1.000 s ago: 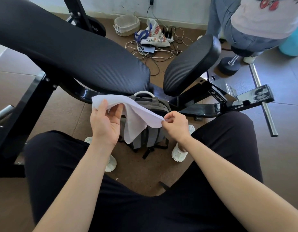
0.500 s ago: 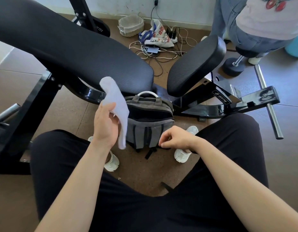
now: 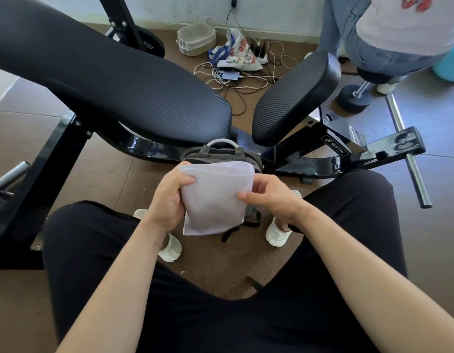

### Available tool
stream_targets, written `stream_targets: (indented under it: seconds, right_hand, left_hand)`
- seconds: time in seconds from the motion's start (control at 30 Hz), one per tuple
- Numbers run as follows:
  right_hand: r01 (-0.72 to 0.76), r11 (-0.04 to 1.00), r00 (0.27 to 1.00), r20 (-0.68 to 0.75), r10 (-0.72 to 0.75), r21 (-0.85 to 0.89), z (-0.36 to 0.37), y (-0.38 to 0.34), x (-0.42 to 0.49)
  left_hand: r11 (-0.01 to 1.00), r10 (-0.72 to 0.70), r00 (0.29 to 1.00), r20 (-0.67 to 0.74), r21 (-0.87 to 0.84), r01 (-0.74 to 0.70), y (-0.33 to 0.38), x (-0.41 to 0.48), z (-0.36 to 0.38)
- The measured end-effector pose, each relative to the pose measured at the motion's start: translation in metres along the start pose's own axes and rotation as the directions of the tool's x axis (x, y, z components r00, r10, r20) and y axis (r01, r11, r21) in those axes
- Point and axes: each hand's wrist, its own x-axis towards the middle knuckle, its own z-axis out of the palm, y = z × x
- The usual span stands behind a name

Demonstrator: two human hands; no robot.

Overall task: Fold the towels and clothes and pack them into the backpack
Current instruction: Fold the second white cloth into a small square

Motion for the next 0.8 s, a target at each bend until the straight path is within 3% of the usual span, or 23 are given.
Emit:
stream_targets:
  seconds: [0.2,0.33,0.5,0.7,0.8]
  right_hand:
    - [-0.096,0.966,0.992,-0.055,0.112,0.238,0.007,-0.009,-0.004]
    - [-0.064,0.915,0.984,-0.127,0.124,0.398,0.012,-0.021,-0.008]
    - [0.015,0.845,0.965,-0.228,0.127,0.535,0.003,-0.03,-0.01]
    - [-0.055,0.781,0.929,-0.254,0.267,0.622,-0.006,-0.027,-0.007]
    - [-0.122,0.791,0.955,-0.147,0.258,0.599,-0.006,-0.022,-0.006]
  left_hand:
    - [0.999,-0.047,0.994,-0.103,-0.005,0.047,-0.003,0.001,0.004]
    - [0.974,-0.217,0.976,0.024,0.074,0.215,-0.007,-0.008,0.008]
    - [0.914,-0.295,0.94,0.169,0.337,0.226,-0.017,-0.009,0.01]
    - [0.892,-0.293,0.943,0.155,0.4,0.211,-0.016,-0.008,0.014]
    - [0.925,-0.228,0.972,0.061,0.324,0.196,-0.019,-0.008,0.019]
